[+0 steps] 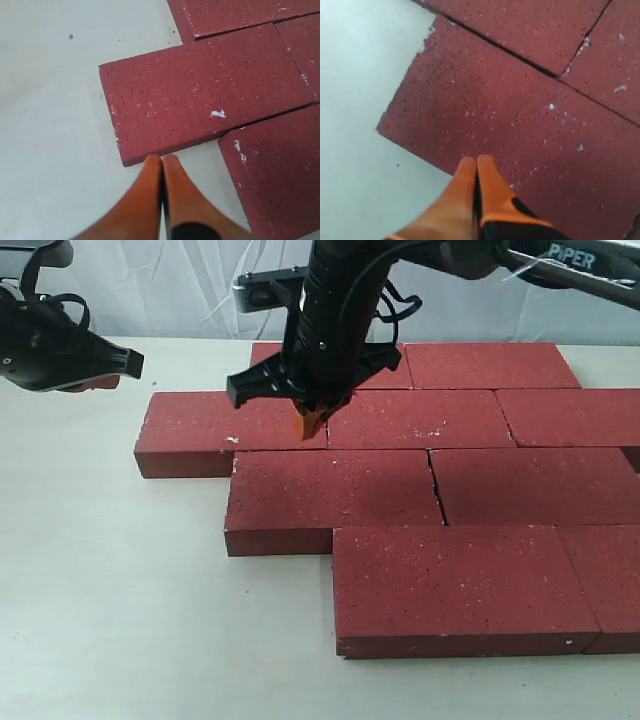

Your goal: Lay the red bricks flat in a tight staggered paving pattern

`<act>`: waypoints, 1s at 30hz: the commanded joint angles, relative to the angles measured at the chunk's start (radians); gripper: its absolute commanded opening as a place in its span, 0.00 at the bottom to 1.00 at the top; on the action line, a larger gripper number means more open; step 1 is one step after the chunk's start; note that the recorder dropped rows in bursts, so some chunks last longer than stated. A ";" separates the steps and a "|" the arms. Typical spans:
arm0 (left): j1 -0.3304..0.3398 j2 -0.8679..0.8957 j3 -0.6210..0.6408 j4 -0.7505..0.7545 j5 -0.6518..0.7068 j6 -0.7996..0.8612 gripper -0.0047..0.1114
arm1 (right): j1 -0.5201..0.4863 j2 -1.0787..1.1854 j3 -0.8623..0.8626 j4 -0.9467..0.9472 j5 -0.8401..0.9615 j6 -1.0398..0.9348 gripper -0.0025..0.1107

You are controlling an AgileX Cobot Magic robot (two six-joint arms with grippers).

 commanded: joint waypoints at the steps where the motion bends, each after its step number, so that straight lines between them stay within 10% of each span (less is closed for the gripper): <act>1: -0.006 -0.010 0.001 -0.019 -0.011 -0.014 0.04 | -0.047 -0.097 0.147 0.002 -0.106 -0.023 0.02; 21: -0.006 -0.010 0.001 -0.057 -0.011 -0.014 0.04 | -0.509 -0.480 0.534 0.139 -0.275 -0.117 0.02; 30: -0.006 -0.031 0.001 -0.051 -0.011 -0.014 0.04 | -0.556 -0.630 0.630 0.142 -0.315 -0.168 0.02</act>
